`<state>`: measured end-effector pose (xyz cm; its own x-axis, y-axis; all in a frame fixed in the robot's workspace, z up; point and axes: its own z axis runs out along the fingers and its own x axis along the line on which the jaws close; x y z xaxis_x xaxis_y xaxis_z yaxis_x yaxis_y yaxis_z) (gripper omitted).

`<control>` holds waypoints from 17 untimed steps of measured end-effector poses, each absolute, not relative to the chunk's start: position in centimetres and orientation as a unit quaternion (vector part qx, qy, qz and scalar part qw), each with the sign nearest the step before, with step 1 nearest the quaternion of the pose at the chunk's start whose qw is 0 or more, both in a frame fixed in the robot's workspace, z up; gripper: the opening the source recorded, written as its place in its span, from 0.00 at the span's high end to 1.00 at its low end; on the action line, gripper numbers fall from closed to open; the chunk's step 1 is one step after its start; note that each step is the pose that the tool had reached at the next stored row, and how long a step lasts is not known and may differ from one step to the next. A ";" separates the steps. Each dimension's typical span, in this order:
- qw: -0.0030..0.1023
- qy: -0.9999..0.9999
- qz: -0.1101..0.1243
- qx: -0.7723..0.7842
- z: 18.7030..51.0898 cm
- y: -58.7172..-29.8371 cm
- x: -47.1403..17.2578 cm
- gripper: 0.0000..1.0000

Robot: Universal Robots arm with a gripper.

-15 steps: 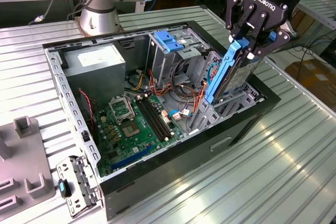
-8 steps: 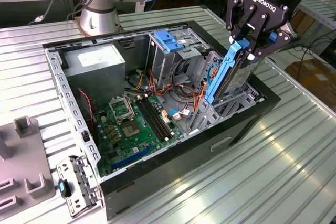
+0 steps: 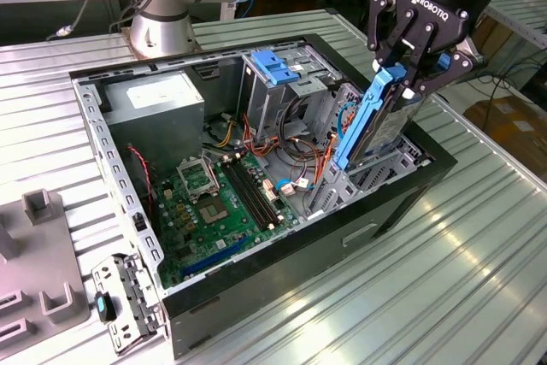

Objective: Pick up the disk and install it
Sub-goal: 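Insert the disk into the insertion slot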

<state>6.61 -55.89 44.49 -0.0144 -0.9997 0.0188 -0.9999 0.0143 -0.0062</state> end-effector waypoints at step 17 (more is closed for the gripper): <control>0.005 -0.712 0.009 0.702 43.2 -55.9 6.7 0.70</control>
<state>6.68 -55.93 43.21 -0.0135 -0.9997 0.0188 -0.9999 0.0134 -0.0062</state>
